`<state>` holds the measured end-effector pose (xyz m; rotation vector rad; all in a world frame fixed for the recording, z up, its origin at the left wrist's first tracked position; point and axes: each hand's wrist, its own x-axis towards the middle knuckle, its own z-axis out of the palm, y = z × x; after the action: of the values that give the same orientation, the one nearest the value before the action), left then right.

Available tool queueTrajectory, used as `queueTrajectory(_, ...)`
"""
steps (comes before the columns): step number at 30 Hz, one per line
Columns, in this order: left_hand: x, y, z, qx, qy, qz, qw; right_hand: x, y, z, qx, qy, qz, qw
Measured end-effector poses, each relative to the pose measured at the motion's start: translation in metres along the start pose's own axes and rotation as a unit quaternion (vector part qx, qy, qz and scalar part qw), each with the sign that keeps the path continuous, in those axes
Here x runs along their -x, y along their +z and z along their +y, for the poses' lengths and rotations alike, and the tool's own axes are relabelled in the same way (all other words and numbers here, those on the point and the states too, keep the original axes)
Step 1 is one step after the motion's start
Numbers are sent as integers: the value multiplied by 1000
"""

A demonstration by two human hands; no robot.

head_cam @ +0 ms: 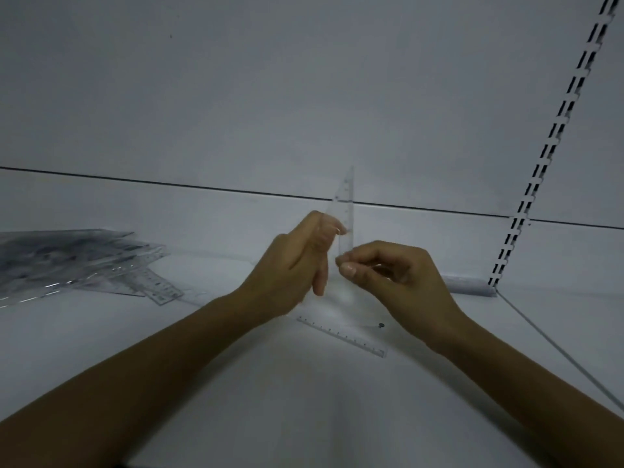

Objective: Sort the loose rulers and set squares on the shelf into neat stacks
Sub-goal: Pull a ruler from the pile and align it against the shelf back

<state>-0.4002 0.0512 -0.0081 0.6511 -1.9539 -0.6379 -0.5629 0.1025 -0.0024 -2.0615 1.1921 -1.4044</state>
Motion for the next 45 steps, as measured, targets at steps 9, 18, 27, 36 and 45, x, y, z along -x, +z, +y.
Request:
queueTrajectory(9,-10,-35,-19,-234,47,103,966,5,-35,3,272,-77,102,954)
queueTrajectory(18,-7,-47,-27,-243,0,143,959,13,-26,1,375,-81,-185,905)
queueTrajectory(27,-6,-50,-28,-275,-25,149,950,12,-29,6,363,54,-229,902)
queueTrajectory(36,-5,-43,-28,-297,-17,89,951,13,-29,12,287,89,-242,922)
queueTrajectory(45,-1,-39,-30,-299,-8,46,953,13,-29,14,285,107,-236,923)
